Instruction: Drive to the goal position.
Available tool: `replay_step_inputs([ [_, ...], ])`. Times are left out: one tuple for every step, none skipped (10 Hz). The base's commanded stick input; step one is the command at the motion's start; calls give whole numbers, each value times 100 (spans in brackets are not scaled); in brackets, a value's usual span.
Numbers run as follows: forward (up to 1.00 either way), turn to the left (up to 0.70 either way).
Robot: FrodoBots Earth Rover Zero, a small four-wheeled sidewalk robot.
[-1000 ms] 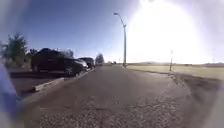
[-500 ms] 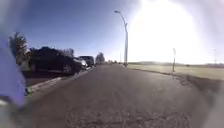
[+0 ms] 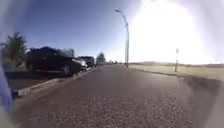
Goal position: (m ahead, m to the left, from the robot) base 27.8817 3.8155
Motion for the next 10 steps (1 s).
replay_step_inputs([
  [70,0],
  [70,0],
  [70,0],
  [70,0],
  [70,0],
  [70,0],
  [70,0],
  [70,0],
  [70,0],
  [70,0],
])
